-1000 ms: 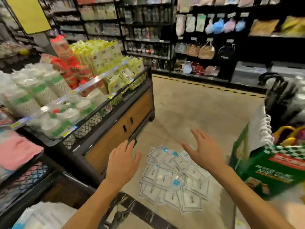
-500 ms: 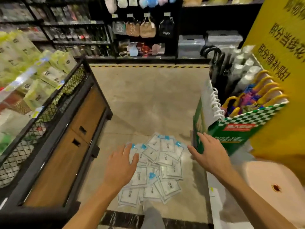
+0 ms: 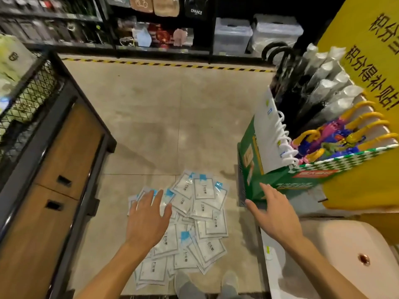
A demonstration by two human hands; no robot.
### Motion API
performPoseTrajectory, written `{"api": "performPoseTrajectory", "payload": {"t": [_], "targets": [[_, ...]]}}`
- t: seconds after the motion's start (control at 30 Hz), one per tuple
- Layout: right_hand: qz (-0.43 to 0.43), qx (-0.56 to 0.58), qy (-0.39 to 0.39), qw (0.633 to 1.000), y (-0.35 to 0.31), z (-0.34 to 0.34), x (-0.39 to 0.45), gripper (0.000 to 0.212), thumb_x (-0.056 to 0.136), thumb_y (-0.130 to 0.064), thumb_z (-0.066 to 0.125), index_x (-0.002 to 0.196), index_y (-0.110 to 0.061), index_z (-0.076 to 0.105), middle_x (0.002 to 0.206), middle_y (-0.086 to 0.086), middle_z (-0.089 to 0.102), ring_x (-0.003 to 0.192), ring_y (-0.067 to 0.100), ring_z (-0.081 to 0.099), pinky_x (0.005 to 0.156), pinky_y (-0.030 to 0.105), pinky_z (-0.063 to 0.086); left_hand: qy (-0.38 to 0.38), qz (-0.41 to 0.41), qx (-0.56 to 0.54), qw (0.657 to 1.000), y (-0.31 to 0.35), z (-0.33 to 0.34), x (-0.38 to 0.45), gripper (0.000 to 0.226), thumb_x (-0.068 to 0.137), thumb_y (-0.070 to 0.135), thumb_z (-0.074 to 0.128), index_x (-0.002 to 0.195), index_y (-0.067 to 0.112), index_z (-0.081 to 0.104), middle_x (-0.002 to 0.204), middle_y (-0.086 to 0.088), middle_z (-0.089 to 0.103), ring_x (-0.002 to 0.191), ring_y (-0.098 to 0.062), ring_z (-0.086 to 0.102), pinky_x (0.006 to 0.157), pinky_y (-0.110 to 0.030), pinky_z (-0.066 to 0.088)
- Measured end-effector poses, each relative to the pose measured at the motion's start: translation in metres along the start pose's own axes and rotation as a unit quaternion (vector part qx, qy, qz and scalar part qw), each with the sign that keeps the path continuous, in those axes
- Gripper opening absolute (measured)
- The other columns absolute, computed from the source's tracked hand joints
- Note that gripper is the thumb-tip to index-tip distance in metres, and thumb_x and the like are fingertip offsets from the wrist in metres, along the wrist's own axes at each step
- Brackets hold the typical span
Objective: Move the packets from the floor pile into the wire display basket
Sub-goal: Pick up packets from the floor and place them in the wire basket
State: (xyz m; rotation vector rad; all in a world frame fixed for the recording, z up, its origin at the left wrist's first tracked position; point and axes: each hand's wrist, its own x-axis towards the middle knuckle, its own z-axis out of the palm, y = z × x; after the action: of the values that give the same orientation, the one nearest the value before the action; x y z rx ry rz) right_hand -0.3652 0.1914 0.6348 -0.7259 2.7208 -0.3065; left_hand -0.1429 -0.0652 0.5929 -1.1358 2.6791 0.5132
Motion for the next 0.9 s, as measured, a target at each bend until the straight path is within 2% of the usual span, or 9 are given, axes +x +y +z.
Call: {"api": "performPoseTrajectory", "payload": {"t": [0.17, 0.27, 0.33, 0.47, 0.63, 0.7, 0.8, 0.9], "targets": [[0.017, -0.015, -0.014, 1.000, 0.013, 0.057, 0.062, 0.086, 0.093, -0.069, 0.048, 0.159, -0.015, 0.035, 0.162, 0.009, 0.040, 0.151, 0.024, 0.035, 0.124, 0.043, 0.028, -0.031, 0.008, 0.026, 0.999, -0.006, 0.046, 0.069, 0.064, 0.104, 0.057, 0.027, 0.160, 0.025, 0.031, 0.165, -0.006, 0.033, 0.151, -0.023, 0.032, 0.123, -0.046, 0.026], [0.028, -0.026, -0.022, 0.999, 0.033, 0.114, 0.108, 0.088, 0.093, -0.069, 0.049, 0.160, -0.014, 0.032, 0.164, 0.010, 0.037, 0.152, 0.025, 0.032, 0.126, 0.042, 0.024, -0.038, 0.005, 0.036, 0.999, -0.009, 0.094, 0.119, 0.076, 0.097, 0.062, 0.012, 0.159, 0.023, 0.033, 0.164, -0.007, 0.034, 0.152, -0.024, 0.032, 0.122, -0.048, 0.029], [0.036, -0.031, -0.033, 0.998, 0.053, 0.160, 0.140, 0.088, 0.093, -0.069, 0.046, 0.161, -0.015, 0.030, 0.166, 0.009, 0.033, 0.154, 0.025, 0.028, 0.127, 0.041, 0.021, -0.046, -0.002, 0.038, 0.998, -0.009, 0.133, 0.153, 0.073, 0.099, 0.060, 0.015, 0.159, 0.021, 0.032, 0.165, -0.008, 0.032, 0.151, -0.026, 0.031, 0.122, -0.048, 0.029], [0.049, -0.038, -0.060, 0.996, 0.103, 0.272, 0.208, 0.091, 0.094, -0.072, 0.039, 0.163, -0.014, 0.022, 0.169, 0.008, 0.025, 0.156, 0.025, 0.022, 0.128, 0.042, 0.019, -0.060, -0.017, 0.020, 0.998, -0.002, 0.241, 0.223, 0.067, 0.104, 0.057, 0.022, 0.162, 0.024, 0.021, 0.169, -0.004, 0.020, 0.155, -0.023, 0.020, 0.126, -0.045, 0.016], [0.069, -0.044, -0.107, 0.991, 0.170, 0.419, 0.282, 0.090, 0.099, -0.068, 0.040, 0.164, -0.011, 0.015, 0.171, 0.010, 0.016, 0.158, 0.024, 0.015, 0.129, 0.040, 0.013, -0.085, 0.003, 0.016, 0.996, -0.003, 0.401, 0.313, 0.069, 0.104, 0.056, 0.027, 0.162, 0.020, 0.022, 0.169, -0.008, 0.020, 0.155, -0.026, 0.022, 0.125, -0.047, 0.019], [0.081, -0.027, -0.102, 0.991, 0.194, 0.476, 0.307, 0.090, 0.099, -0.067, 0.039, 0.165, -0.012, 0.012, 0.172, 0.010, 0.013, 0.158, 0.024, 0.013, 0.129, 0.040, 0.013, -0.087, 0.005, 0.020, 0.996, -0.007, 0.462, 0.349, 0.074, 0.099, 0.058, 0.021, 0.162, 0.019, 0.023, 0.169, -0.009, 0.021, 0.154, -0.027, 0.023, 0.124, -0.048, 0.019], [0.096, -0.001, -0.101, 0.990, 0.217, 0.560, 0.343, 0.092, 0.099, -0.069, 0.037, 0.165, -0.012, 0.009, 0.172, 0.011, 0.008, 0.158, 0.026, 0.011, 0.129, 0.041, 0.013, -0.098, 0.018, 0.037, 0.994, -0.017, 0.547, 0.403, 0.066, 0.107, 0.051, 0.027, 0.163, 0.017, 0.017, 0.170, -0.009, 0.015, 0.156, -0.026, 0.016, 0.126, -0.050, 0.014], [0.103, 0.006, -0.082, 0.991, 0.233, 0.638, 0.376, 0.094, 0.100, -0.066, 0.038, 0.163, -0.003, 0.007, 0.171, 0.018, 0.006, 0.158, 0.029, 0.008, 0.129, 0.041, 0.012, -0.100, 0.030, 0.065, 0.992, -0.026, 0.614, 0.447, 0.068, 0.107, 0.050, 0.022, 0.163, 0.013, 0.010, 0.172, -0.008, 0.005, 0.158, -0.024, 0.006, 0.127, -0.049, 0.006]]}}
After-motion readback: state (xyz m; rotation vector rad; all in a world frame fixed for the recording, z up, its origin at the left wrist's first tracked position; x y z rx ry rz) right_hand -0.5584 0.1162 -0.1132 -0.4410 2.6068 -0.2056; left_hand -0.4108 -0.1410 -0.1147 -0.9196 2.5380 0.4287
